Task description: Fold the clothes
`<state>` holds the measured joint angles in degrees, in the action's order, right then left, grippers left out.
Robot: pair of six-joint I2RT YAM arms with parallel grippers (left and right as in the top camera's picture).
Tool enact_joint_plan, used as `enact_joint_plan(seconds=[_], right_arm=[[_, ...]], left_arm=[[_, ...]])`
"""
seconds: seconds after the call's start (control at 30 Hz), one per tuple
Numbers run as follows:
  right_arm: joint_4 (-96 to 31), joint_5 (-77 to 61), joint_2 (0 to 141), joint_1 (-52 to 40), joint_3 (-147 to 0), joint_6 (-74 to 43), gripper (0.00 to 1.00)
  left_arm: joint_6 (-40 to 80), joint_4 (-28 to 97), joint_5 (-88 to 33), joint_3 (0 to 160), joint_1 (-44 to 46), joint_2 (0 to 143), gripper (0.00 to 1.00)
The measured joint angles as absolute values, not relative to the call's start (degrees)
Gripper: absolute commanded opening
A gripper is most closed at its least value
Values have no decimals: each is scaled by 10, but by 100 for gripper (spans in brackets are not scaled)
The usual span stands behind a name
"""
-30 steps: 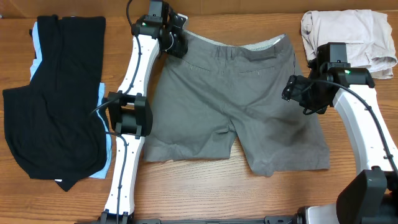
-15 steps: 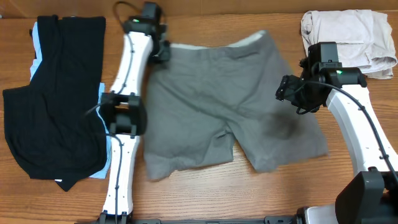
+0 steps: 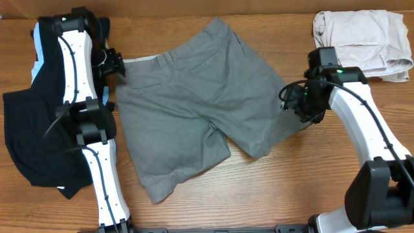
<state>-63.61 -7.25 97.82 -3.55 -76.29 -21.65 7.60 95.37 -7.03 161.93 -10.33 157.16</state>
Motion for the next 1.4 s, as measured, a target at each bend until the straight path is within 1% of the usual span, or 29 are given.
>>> enact_joint_plan(seconds=[0.13,0.17,0.2,0.23,0.3,0.33,0.53,0.6,0.67,0.87,0.97,1.27,1.4], right_arm=[[-653,-72,984,-71,-763,-221,66],[-653,-73,984,-81,-763,-221,61],[-652,-73,984,-93,-762,-220,51],[-648,-73,984,-105,-761,-219,34],[-638,-73,984,-128,-749,-228,7],[-631,-74,984,-138,-739,-233,4],[-568,-76,984,-170,-655,-265,4],[-535,-76,984,-170,-627,-272,4],[-511,-75,984,-168,-609,-276,4],[-446,-53,986,-137,-566,-292,4],[-426,-47,1001,-108,-563,-296,4],[-366,-71,1029,-62,-570,-298,4],[-336,-88,1044,-39,-580,-298,4]], left_arm=[[68,929,-90,1616,-87,1543,89],[64,920,-94,1616,-83,1530,89],[60,910,-97,1616,-78,1513,89],[56,900,-99,1616,-74,1494,89],[49,879,-104,1616,-63,1447,89],[44,868,-106,1616,-57,1418,89],[23,821,-112,1623,-22,1284,90],[9,811,-114,1628,-9,1263,94],[-9,808,-114,1628,1,1260,95],[-105,807,-113,1624,41,1284,100],[-143,796,-114,1623,68,1301,100],[-181,726,-114,1623,115,1373,100],[-182,673,-114,1623,125,1428,100]])
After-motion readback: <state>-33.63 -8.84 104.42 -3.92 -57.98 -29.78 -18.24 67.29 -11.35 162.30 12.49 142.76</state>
